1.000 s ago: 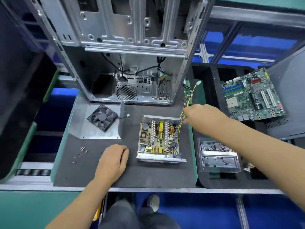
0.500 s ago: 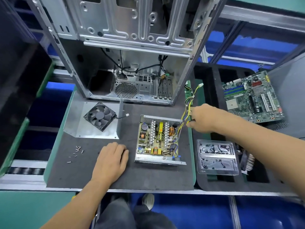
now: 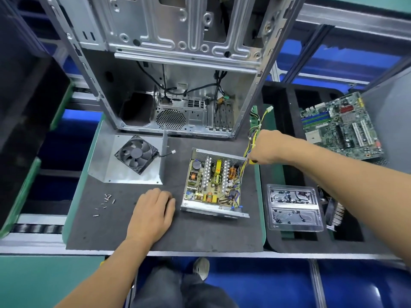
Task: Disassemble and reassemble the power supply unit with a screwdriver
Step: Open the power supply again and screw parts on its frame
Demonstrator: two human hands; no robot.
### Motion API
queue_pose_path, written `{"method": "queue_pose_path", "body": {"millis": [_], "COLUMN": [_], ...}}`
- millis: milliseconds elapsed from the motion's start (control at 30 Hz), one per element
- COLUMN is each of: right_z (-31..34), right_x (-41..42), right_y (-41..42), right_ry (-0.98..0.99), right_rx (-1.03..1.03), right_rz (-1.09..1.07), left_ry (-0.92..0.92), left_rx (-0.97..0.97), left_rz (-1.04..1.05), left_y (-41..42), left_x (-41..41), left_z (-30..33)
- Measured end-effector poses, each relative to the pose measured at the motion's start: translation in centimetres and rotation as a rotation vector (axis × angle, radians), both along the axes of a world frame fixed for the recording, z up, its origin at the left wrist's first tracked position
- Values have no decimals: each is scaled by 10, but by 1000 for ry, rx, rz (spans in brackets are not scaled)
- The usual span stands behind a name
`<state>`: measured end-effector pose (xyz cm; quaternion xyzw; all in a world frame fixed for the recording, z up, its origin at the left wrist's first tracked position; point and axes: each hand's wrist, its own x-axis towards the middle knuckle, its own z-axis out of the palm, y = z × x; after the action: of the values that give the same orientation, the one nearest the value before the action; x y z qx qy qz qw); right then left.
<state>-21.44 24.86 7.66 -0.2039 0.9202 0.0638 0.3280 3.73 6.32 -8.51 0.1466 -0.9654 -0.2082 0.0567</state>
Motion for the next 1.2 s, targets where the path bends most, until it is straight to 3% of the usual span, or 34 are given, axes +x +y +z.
{"method": "queue_pose_path", "body": {"millis": [100,400,600,700,767,867,967,1067,1200], "right_z": [8,9,10,2,-3,6,11,11,-19], "right_x": [4,34,29,38,44,42,39,81,159], "right_y": [2,11,-2,-4,7,33,62,46,-23], "right_ry": [-34,271,231,255,259,328,498,603,425], "right_rx": [9,365,326,354,370,368,130,-359,-649], "right_rz": [-13,735,429,352,282,169,9,-199,-296], "left_ry": [25,92,53,76,115,216,357,346,162], "left_rx": [11,34,129,299,444,467,398,330,255], "left_rz": [-2,-7,-13,11,60,117,283,403,301], "left_y": [1,0,3,-3,-11,-27,-60,-106,-134], "left_x": [1,3,4,9,15,33,61,89,102], "left_z": [1,-4,7,10,15,26,32,28,20]}}
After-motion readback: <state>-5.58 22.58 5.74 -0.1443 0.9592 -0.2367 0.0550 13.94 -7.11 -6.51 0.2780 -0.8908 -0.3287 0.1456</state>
